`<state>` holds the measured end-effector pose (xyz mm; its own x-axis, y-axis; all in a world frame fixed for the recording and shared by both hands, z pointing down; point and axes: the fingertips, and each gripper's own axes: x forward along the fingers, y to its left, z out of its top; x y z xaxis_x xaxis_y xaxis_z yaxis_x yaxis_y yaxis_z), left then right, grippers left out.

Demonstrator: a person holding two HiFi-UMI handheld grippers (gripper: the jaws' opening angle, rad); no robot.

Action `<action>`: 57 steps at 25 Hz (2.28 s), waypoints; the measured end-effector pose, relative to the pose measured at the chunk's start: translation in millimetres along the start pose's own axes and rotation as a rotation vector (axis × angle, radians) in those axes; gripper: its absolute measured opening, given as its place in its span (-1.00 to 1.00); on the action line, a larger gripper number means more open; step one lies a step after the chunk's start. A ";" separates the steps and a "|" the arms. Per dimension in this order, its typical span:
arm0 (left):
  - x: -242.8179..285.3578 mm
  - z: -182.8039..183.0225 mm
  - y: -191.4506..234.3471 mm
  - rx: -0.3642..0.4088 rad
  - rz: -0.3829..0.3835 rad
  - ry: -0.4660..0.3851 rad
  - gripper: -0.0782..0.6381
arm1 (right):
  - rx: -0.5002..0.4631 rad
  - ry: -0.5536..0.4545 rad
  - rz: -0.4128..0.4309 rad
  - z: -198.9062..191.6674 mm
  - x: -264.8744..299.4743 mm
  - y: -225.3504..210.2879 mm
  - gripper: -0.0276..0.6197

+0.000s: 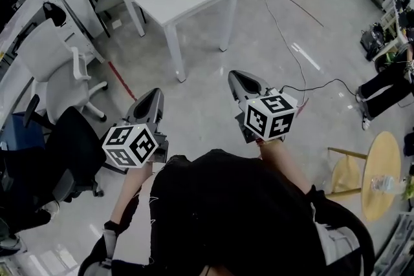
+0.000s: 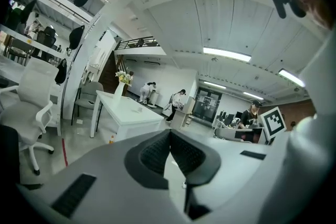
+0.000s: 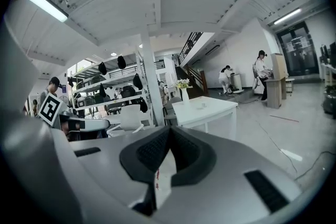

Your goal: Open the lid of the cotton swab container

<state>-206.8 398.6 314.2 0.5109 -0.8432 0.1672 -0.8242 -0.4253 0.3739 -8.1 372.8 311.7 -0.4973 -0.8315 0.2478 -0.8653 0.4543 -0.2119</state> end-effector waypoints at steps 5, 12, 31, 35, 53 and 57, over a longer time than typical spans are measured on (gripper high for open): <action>6.7 -5.8 22.0 -0.031 -0.008 0.010 -0.75 | -0.015 0.061 -0.012 -19.1 13.3 11.3 -0.91; 8.6 -31.7 31.8 -0.066 -0.021 0.068 -0.75 | 0.058 0.128 0.005 -43.2 30.2 20.8 -0.91; 101.8 -2.2 58.0 -0.074 0.000 0.069 -0.75 | 0.093 0.140 -0.015 -16.1 96.6 -53.3 -0.91; 139.2 10.7 56.3 -0.058 -0.003 0.067 -0.75 | 0.093 0.132 0.008 1.1 123.9 -77.3 -0.91; 261.5 53.7 45.9 -0.022 0.041 0.000 -0.75 | 0.082 0.071 0.063 65.5 187.0 -191.9 -0.91; 273.8 53.0 45.5 -0.021 0.064 0.008 -0.75 | 0.102 0.077 0.067 63.9 191.0 -207.8 -0.91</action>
<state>-117.4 130.9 328.6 0.4597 -0.8657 0.1982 -0.8497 -0.3638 0.3817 80.7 99.1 342.7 -0.5607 -0.7715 0.3006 -0.8208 0.4701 -0.3245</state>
